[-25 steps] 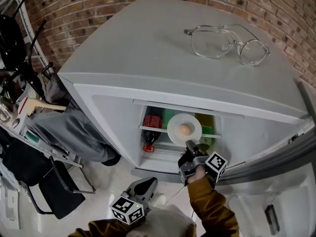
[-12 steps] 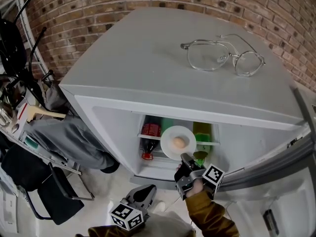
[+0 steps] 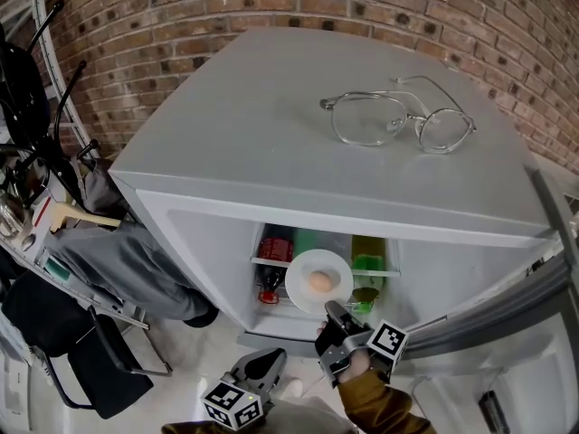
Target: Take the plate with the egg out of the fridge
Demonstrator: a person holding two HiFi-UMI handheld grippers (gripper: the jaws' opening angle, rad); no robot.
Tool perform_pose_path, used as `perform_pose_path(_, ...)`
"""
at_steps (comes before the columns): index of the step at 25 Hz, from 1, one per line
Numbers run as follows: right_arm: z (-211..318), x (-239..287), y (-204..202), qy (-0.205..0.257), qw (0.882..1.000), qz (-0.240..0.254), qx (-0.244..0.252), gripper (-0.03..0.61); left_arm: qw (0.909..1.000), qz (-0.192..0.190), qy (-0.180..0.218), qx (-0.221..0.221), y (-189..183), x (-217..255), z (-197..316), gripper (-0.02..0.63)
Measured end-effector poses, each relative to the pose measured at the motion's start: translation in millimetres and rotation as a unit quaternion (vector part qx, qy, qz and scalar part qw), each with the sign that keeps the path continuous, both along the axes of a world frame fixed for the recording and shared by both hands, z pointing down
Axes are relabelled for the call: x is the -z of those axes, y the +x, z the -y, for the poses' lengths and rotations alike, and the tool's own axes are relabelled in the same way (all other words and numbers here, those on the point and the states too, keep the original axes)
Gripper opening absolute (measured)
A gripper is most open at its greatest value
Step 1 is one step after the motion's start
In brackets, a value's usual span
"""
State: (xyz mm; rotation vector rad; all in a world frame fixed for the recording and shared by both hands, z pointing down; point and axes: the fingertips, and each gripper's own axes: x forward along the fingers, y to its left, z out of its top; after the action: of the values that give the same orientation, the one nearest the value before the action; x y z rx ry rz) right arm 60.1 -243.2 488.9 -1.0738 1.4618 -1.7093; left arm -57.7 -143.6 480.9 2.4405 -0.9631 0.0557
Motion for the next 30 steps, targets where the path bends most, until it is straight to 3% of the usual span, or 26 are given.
perform_pose_path(30,-56,12,-5,0.013,0.999,-0.002,0.031,0.020,0.9998,-0.010,-0.017,-0.005,8,2,2,0.008)
